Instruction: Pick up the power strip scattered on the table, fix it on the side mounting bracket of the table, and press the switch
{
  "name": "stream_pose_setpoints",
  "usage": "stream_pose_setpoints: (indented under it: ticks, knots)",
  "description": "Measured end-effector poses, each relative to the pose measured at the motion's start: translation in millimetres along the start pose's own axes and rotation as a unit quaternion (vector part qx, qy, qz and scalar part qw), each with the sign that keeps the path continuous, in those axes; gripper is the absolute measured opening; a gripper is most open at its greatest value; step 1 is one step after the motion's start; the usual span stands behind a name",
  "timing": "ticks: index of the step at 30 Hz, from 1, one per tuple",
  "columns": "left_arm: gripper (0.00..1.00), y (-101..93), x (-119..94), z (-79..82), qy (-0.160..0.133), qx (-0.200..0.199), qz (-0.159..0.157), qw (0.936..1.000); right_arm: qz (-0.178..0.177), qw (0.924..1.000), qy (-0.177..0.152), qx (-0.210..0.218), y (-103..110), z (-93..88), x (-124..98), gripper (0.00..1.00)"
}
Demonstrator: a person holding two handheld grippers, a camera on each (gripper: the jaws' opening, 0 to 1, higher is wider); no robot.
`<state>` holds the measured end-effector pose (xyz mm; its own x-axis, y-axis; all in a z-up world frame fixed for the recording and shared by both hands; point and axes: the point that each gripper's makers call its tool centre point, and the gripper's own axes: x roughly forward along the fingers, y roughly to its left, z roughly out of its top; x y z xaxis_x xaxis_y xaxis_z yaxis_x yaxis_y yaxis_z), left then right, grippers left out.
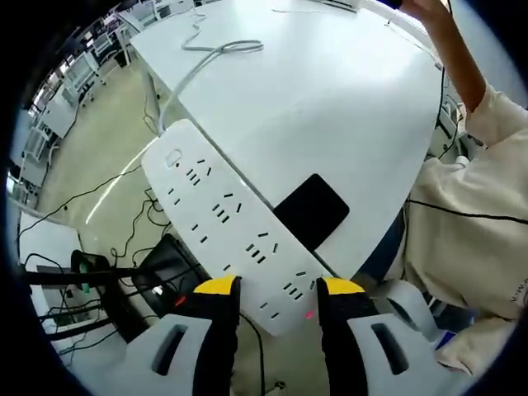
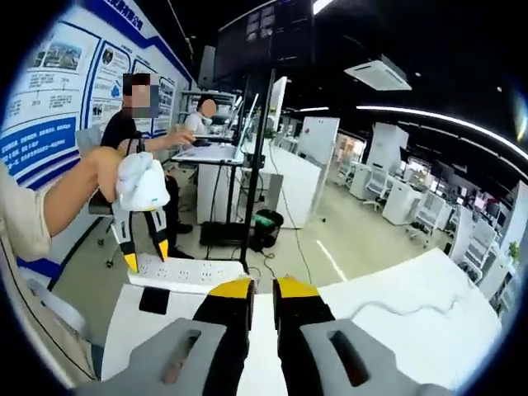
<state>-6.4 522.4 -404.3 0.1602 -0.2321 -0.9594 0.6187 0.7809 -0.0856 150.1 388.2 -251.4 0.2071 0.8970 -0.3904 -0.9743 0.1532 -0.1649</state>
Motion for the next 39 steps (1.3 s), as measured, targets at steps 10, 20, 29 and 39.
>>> stream_pose_setpoints:
  ticks: [10,20,29,39]
  knots:
    - [0.42,-1.1,0.0,-0.4,-0.009,-0.003,0.001,1.0000,-0.050,0.9982,-0.030,0.012,-32.5,-0.8,-43.2,0.19]
    - [0.42,1.6,-1.9,-1.1,-0.037,-0.002,-0.003,0.9993,-0.068,0.9962,-0.052,0.017,-37.0,-3.1,-78.2,0.19]
    - [0.42,-0.4,-1.2,0.1,-0.055,-0.005,-0.004,0.9985,-0.085,0.9927,-0.080,0.031,-38.5,-4.8,-119.8,0.19]
    - [0.42,-0.2,-0.7,0.2,-0.060,-0.003,-0.005,0.9982,-0.134,0.9858,-0.090,0.047,-54.0,-25.7,-173.9,0.20]
